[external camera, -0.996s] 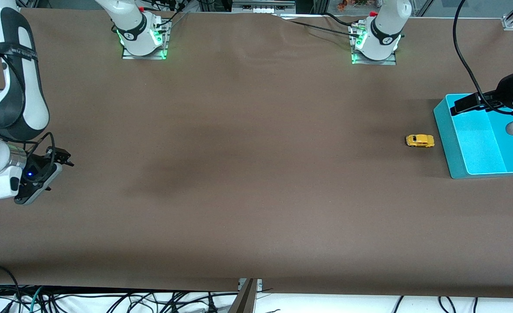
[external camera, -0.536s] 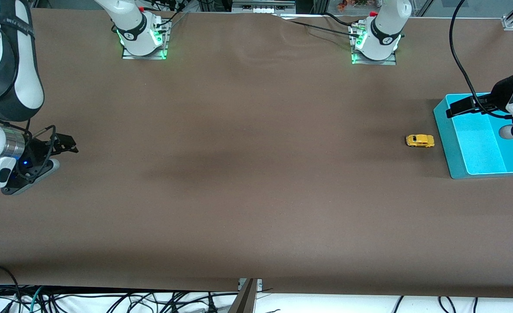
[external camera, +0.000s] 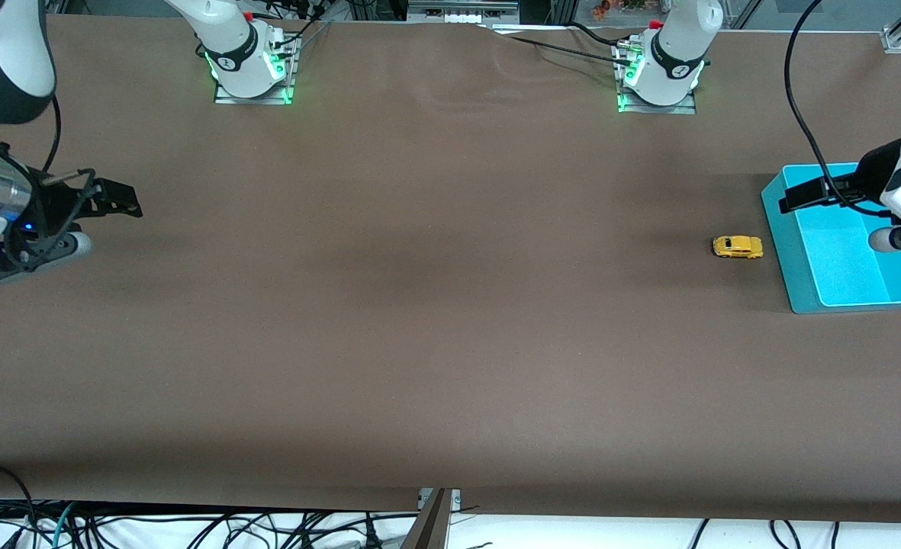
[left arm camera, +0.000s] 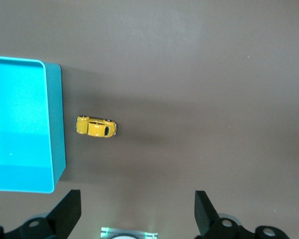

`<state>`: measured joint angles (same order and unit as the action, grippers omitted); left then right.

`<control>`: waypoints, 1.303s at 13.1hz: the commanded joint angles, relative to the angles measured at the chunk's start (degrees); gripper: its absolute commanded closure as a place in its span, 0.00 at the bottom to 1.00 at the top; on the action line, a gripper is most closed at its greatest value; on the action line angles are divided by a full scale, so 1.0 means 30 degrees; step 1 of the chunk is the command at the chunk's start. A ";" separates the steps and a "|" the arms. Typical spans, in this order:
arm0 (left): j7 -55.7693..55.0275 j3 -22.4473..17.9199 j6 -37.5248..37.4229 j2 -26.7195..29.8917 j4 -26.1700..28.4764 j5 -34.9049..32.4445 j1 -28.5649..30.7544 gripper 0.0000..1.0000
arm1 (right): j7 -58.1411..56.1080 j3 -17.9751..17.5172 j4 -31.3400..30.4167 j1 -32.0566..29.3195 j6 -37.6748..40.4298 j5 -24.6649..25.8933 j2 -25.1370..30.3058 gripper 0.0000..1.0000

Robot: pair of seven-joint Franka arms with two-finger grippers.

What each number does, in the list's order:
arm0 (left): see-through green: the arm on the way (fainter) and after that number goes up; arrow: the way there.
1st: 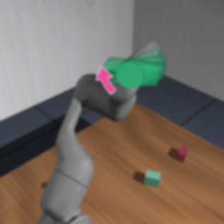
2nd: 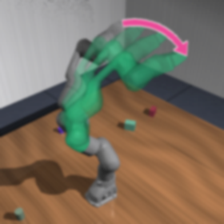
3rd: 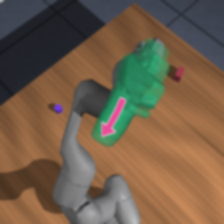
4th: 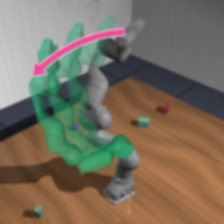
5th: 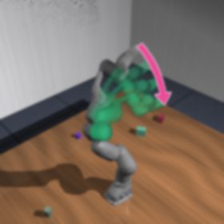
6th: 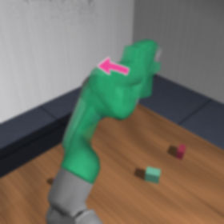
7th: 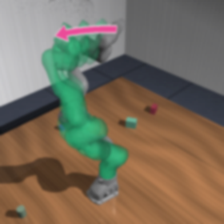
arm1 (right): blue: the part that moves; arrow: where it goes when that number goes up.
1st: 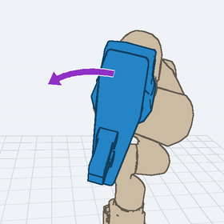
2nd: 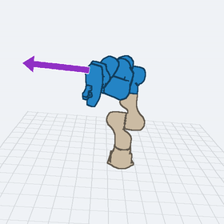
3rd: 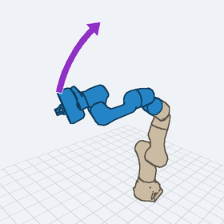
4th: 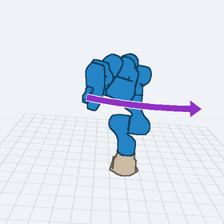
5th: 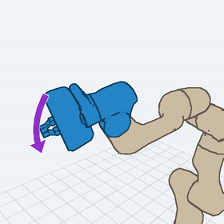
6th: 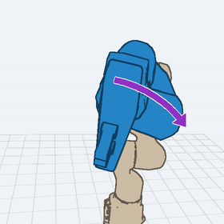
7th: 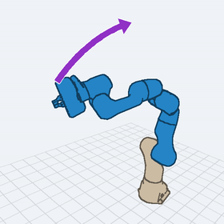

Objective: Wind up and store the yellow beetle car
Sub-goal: 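Lower the left gripper onto the yellow car beside the bin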

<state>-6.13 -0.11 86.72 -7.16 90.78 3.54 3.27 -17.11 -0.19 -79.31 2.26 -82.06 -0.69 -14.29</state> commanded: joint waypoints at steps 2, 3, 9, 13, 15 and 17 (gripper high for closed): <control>0.2909 -0.0021 0.3718 0.0483 0.3510 0.0169 0.1364 0.00 | 0.0401 -0.0082 -0.0282 -0.0168 -0.0013 0.0781 0.0805 0.00; 0.4053 -0.0109 0.4860 0.0483 0.4476 0.0198 0.1833 0.00 | 0.0459 -0.0082 -0.0340 -0.0226 -0.0215 0.1046 0.1185 0.00; 1.0593 -0.0842 0.9879 0.0162 0.9138 0.0082 0.2629 0.00 | 0.0401 0.0034 -0.0661 -0.1105 -0.0625 0.1398 0.2624 0.00; 1.2753 -0.0842 1.3360 -0.0191 1.2184 -0.3282 0.2629 0.00 | 0.1419 0.0035 -0.1539 -0.1427 -0.0422 0.1576 0.3296 0.00; 1.4838 -0.0842 1.3891 -0.0571 1.3182 -0.3288 0.2804 0.00 | 0.3091 0.0035 -0.1630 -0.1515 -0.0393 0.1547 0.3328 0.00; 1.6389 -0.0842 1.5236 -0.0776 1.3888 -0.3318 0.2864 0.00 | 0.3446 0.0035 -0.1658 -0.1545 -0.0363 0.1488 0.3502 0.00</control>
<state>37.92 -2.82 129.25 -9.78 130.32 -4.84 11.17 -8.85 0.28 -82.34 -1.91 -83.23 3.22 -6.21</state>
